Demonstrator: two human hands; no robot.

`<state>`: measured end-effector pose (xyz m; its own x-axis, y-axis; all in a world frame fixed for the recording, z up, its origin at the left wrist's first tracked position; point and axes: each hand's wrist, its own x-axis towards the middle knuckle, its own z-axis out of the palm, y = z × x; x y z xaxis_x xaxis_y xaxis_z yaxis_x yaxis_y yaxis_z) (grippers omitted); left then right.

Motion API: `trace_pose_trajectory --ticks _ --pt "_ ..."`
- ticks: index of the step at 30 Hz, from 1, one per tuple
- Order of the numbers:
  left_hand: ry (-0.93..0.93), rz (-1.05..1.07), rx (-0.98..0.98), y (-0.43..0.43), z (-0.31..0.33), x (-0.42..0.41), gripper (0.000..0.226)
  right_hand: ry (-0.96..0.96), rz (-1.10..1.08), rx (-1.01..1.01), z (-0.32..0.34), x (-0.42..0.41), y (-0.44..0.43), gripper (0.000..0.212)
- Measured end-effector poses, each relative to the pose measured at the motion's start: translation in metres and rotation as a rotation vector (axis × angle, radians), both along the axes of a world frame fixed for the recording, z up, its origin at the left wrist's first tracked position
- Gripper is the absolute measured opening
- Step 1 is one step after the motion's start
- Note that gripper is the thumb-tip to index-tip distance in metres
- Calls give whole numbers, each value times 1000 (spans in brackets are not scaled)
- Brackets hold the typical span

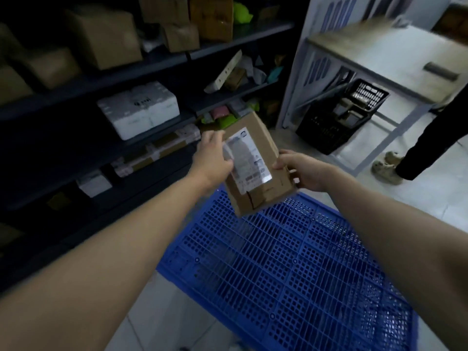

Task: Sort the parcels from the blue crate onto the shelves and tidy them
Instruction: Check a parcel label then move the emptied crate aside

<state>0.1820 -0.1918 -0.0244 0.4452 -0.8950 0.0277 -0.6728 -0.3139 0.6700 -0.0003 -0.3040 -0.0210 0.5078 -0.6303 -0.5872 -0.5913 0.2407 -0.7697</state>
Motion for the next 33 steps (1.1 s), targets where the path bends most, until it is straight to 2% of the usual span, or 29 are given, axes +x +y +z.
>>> trace_pose_trajectory --ticks 2,4,7,10,13,15,16,18,20,23,25,28,30,33 --pt "-204 -91 38 15 25 4 77 99 176 -81 27 14 9 67" --pt "-361 -144 130 34 48 11 93 189 347 -153 56 31 25 76" --pt "-453 -191 322 69 79 26 108 361 635 -323 89 63 53 86" --pt "-389 -234 567 113 104 43 118 475 908 -490 117 96 90 93" --pt "-241 -192 746 162 119 56 126 465 1107 -539 141 128 132 74" --pt "-103 -140 768 194 125 63 128 461 1237 -575 155 146 163 72" --pt "-34 -110 754 209 129 65 127 471 1291 -584 162 155 177 74" --pt "86 -34 713 240 135 69 126 447 1380 -550 173 174 205 63" --pt "139 50 671 272 141 73 124 416 1424 -517 180 192 234 58" --pt "232 233 593 331 148 87 119 344 1446 -721 188 221 276 85" --pt "402 399 491 381 148 100 113 158 1344 -816 191 236 298 98" --pt "608 633 243 455 147 110 99 -143 1095 -639 193 248 329 99" --pt "699 730 76 496 149 111 97 -174 1000 -514 188 256 350 100" --pt "809 781 -153 544 160 109 94 -172 984 -360 185 270 390 104"
